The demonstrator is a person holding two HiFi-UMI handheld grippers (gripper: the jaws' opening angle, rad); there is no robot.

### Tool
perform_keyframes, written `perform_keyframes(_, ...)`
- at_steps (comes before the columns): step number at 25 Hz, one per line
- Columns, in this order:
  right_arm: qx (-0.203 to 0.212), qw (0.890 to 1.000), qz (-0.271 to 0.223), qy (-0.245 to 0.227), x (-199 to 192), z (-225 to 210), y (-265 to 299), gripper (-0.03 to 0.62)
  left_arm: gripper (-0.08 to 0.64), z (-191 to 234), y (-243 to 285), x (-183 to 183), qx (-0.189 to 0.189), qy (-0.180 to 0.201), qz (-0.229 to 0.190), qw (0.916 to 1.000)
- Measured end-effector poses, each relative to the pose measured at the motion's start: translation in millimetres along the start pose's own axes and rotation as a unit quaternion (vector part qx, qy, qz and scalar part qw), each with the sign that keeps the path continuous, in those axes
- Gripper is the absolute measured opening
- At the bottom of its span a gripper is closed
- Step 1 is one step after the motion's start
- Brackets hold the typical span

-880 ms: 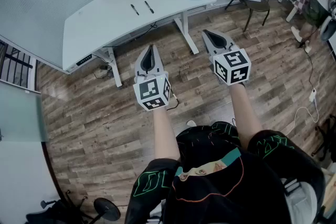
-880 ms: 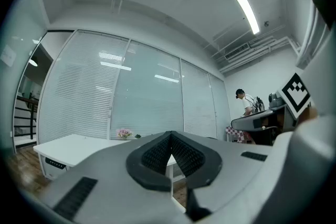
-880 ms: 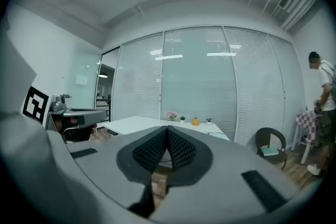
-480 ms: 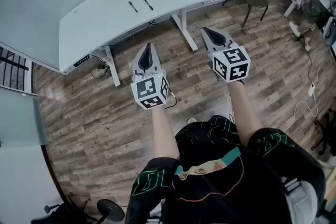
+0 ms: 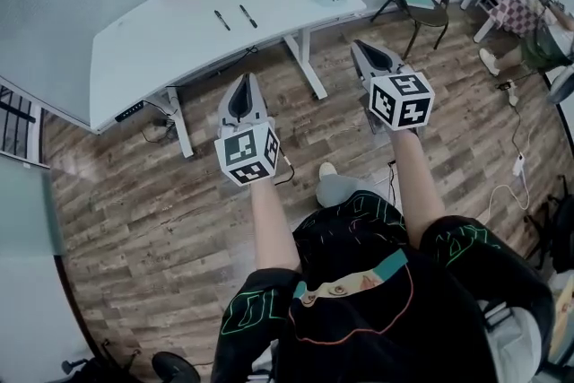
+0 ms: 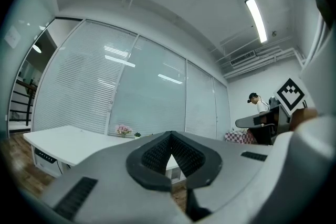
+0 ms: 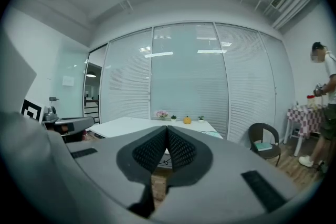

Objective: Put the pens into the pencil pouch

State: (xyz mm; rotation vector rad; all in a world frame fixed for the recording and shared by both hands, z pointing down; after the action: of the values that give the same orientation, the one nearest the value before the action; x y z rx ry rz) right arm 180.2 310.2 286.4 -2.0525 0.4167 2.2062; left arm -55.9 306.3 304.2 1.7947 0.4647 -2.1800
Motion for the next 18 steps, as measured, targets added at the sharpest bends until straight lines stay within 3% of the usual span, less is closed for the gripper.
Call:
perform_keyframes(11,-0.023,0.999,-0.022,0.023,19,-54,51,0.003,-0.002,22,64,8,-0.003,0.002,-0.012,0.9999)
perform_keyframes(18,-0.008,0.999,-0.003,0.053,3,-77,140,0.003,-0.002,57,137,-6,0.007,0.002,0.005,1.0000)
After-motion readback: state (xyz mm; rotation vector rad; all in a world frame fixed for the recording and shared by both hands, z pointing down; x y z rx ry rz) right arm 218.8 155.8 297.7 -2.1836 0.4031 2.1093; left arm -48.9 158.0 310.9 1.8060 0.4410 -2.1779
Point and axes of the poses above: the fingertips, and each gripper's own axes: y forward along the fingers, z to its left, x out of its top, the point moved 2 cm from there along -y, backward along the fingers, and after that the axes turned 4 degrees about -y, right-handed, at the moved point
